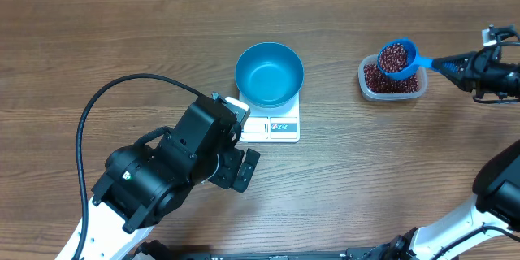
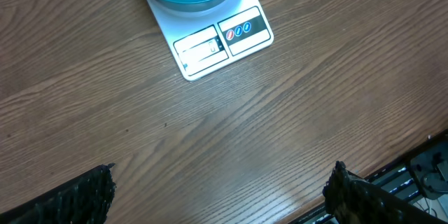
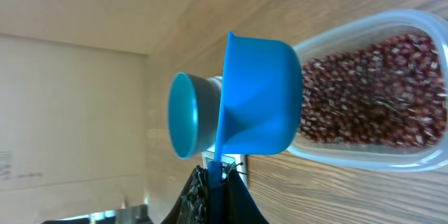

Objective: Scoop item into bowl and weigh 150g on scale
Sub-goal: 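Lift the filled scoop out of the tub with the right gripper, then carry the filled scoop with the right gripper over the teal bowl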

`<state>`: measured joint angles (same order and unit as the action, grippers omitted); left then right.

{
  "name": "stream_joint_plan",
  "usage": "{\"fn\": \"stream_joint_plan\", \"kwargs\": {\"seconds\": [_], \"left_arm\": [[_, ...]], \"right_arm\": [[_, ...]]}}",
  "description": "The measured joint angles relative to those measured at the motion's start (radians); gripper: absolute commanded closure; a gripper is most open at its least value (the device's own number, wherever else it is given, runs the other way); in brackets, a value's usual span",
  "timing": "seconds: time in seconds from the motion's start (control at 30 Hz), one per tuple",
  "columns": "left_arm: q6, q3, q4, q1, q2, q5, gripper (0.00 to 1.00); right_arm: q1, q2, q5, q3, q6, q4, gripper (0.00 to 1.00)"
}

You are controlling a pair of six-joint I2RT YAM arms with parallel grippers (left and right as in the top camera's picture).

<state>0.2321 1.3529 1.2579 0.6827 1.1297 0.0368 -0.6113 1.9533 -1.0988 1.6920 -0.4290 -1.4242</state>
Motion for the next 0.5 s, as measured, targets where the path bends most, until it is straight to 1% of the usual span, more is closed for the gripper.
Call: {"fn": "stream_joint_plan", "kwargs": {"seconds": [0.17, 0.33, 0.43, 0.5], "left_arm": [[0.000, 0.000, 0.000, 0.000, 0.000, 0.000, 0.00], [0.000, 0.000, 0.000, 0.000, 0.000, 0.000, 0.00], [0.000, 0.000, 0.000, 0.000, 0.000, 0.000, 0.00], [0.000, 0.000, 0.000, 0.000, 0.000, 0.000, 0.01]], "right_arm": [[-0.002, 0.000, -0.097, 0.000, -0.047, -0.041, 0.96], [0.013, 0.000, -0.236, 0.000, -0.095, -0.082, 0.96], [0.066, 0.000, -0.259, 0.000, -0.106, -0.087, 0.96], [0.137, 0.000, -0.267, 0.000, -0.119, -0.084, 0.96]]}}
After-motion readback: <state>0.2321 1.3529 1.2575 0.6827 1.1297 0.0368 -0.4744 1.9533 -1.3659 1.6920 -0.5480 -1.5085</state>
